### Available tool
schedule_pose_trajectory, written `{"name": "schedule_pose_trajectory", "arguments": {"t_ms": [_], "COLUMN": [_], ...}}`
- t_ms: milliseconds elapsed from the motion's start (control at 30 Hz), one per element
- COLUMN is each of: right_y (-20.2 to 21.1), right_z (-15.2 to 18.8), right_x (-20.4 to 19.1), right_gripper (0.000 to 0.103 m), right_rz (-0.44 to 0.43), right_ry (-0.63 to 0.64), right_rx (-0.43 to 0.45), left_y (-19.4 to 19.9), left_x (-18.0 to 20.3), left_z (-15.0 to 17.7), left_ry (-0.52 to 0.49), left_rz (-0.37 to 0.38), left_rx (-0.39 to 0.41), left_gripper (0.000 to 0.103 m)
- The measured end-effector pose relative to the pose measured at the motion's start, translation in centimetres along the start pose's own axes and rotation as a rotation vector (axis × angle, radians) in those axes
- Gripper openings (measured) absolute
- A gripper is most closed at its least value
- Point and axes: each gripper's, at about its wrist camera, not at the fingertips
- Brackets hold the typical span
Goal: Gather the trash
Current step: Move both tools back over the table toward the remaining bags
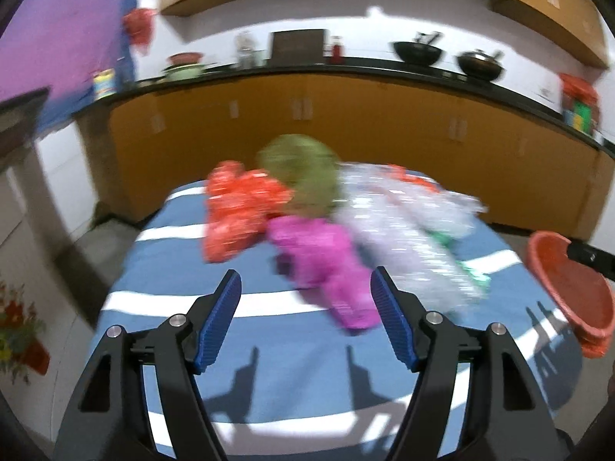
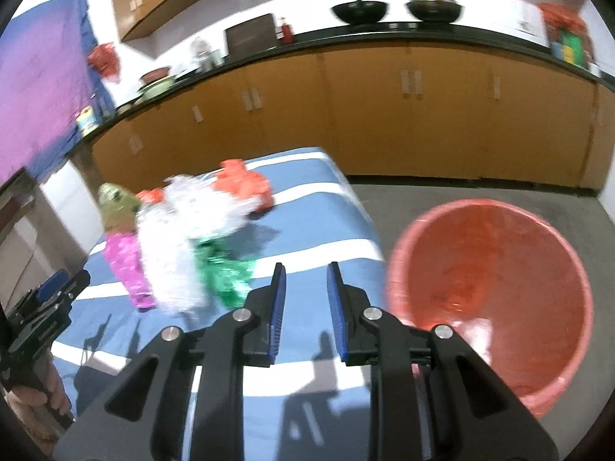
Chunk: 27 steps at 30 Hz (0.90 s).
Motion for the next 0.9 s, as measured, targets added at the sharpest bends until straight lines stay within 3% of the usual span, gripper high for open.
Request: {"name": "schedule_pose_trajectory", "arguments": {"t_ms": [133,367,800,900], "right_y": [-2.3,-7.0,-11.8,-11.9], "right_z": [-0.6,-1.7,-1.9,-1.8], "right_x": [-3.0,-6.7,-8.7,-8.5], "right_gripper": [0.027,0.032,0.035,0.022], "right_rz": [-0.03,-0.026,0.013,0.011], "right_ry": [0.043,0.113,0.165,0.164], "right_rx": [-0.038,-0.113,-0.21,-0.22], "left_y": [-0.3,-1.7,-3.2,-3.6], "left_x": [-2.7,-5.2,-3.7,-2.7], "left_z": [0.0,-0.2,-1.4,-1.6], "left_ry": [0.053,0.083,0.061,0.053], "left_rz": [-0.036,-0.033,0.06,0.08], "left_rx": [0.007,0.015,0.021,0.014], "left_gripper": [0.074,0.079,0.087,0.088]}}
Point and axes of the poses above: each gripper's, at about its wrist camera, not at the fingertips, and y roughly against the way its jaws point, x to its right, z to its underside, and after that the axes turned 10 degrees about -x, right-handed
